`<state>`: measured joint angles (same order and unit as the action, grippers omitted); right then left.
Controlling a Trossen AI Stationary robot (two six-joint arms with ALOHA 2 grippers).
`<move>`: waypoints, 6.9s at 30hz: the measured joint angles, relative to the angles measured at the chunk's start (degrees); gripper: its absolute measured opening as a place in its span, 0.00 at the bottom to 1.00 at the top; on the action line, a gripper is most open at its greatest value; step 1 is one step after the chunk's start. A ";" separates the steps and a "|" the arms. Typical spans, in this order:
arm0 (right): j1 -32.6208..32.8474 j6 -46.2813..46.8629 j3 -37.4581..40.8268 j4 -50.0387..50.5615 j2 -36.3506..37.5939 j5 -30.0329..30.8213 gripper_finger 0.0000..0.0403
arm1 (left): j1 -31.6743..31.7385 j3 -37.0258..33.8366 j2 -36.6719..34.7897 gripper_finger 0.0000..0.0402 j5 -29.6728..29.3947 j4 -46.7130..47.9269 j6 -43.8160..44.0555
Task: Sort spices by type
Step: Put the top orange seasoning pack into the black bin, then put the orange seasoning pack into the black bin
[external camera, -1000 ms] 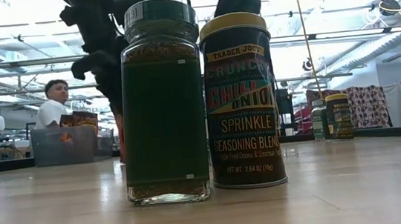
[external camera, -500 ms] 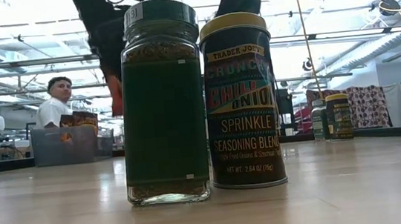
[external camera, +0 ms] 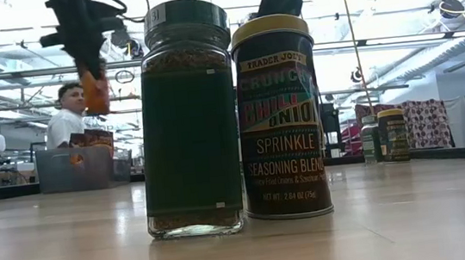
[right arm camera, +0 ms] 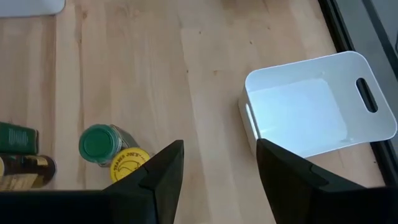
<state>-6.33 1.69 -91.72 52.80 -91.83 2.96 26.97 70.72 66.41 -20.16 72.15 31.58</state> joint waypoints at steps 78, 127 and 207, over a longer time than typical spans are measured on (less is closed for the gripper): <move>0.07 -4.08 0.01 5.47 0.48 -0.31 0.46 | 19.90 -26.69 -0.02 0.29 3.61 -16.98 -0.43; 7.41 28.76 0.02 11.08 14.60 -8.10 0.46 | -19.54 1.49 -0.01 0.43 1.22 -26.21 -12.88; 64.46 59.24 36.65 7.32 10.73 -5.79 0.20 | -34.02 -4.50 -0.43 0.43 -1.51 -46.44 -19.84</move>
<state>58.13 60.93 -55.07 60.11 -81.10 -2.83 -7.05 66.22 65.98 -21.67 25.71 11.75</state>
